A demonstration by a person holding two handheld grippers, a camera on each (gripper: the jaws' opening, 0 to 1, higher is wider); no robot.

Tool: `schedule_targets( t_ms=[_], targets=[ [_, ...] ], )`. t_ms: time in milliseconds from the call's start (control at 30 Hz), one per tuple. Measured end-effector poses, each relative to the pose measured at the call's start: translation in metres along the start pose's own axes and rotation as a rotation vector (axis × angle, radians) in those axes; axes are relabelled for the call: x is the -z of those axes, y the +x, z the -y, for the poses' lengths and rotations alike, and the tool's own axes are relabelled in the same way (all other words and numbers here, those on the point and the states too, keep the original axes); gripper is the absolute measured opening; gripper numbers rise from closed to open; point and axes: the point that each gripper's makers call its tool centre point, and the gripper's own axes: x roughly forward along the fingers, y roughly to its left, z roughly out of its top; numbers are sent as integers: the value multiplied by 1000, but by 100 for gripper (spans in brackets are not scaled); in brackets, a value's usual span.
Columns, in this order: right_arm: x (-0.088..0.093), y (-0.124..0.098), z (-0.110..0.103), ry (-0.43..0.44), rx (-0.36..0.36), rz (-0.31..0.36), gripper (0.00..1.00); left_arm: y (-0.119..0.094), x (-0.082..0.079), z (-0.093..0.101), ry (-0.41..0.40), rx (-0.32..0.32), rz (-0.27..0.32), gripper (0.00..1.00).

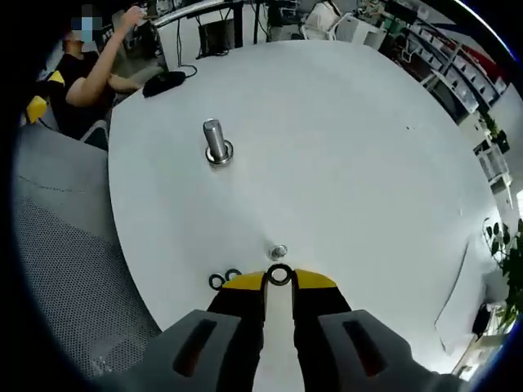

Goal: Place the washer onto the threaded stud by aligning its center hole with the stud, sliding it down to the base, and recovering from edge contact or off-axis alignment until the washer reaches the visible bottom stop.

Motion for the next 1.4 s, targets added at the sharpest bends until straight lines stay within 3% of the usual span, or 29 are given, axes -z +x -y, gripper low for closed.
schedule_targets(
  t_ms=[233,300,500,667,1400],
  targets=[
    [-15,-4,-4,-67,-1,18,14,0,0,-1,0,-6,-3,16],
    [-12,7,4,-74,-7,13,14,0,0,-1,0,-7,-4,16],
    [-14,1,-4,-74,-14,6,14,0,0,-2,1,-7,-4,15],
    [-11,14,4,-76,-19,-9,14,0,0,-2,-1,-10,-3,15],
    [-1,36,1,-107,-51,-71,14,2,2,-3,-6,-17,-9,14]
  ],
)
